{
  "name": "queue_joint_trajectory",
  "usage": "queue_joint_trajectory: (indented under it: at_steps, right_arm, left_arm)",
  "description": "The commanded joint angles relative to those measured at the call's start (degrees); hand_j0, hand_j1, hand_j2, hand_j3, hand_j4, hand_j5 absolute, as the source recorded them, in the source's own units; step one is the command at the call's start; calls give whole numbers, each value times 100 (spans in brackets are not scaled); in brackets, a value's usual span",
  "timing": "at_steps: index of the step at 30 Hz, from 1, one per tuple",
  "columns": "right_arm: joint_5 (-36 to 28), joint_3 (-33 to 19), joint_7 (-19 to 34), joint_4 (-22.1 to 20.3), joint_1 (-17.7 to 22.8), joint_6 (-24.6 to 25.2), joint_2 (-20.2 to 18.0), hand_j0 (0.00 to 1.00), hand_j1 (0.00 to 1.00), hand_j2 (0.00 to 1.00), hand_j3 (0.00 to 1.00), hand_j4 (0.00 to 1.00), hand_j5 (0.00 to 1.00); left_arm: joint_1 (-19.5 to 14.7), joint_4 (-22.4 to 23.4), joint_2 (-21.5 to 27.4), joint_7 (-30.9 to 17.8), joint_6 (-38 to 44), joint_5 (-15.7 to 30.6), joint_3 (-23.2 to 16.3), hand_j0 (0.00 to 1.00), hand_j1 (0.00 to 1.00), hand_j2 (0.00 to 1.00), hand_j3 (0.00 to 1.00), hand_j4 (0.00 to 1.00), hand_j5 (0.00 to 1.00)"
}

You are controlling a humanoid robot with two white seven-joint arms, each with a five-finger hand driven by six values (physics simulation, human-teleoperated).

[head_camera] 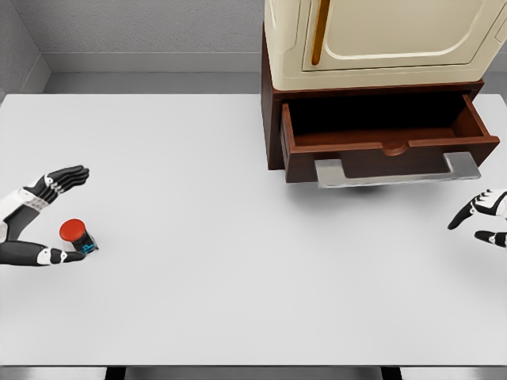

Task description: Put the switch into the drawer with left arm, and close the drawer with right arm

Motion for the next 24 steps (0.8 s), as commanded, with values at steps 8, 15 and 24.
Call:
queue_joint_trajectory:
  at_steps: [8, 15, 24]
  right_arm:
    - [-47, 44, -2, -3, -237, 16, -60, 47, 47, 47, 47, 47, 47]
    - [-38, 194, -2, -3, -308, 16, -218, 47, 47, 47, 47, 47, 47]
    - [-38, 536, -2, -12, -580, 16, -350, 48, 48, 48, 48, 48, 48]
  left_arm:
    - [-53, 642, -70, 1, 8, -12, -186, 100, 100, 100, 100, 100, 100]
    - [-105, 774, -334, 1, 8, -170, -186, 100, 100, 100, 100, 100, 100]
    - [-457, 1152, -694, -8, 8, -302, -326, 100, 100, 100, 100, 100, 100]
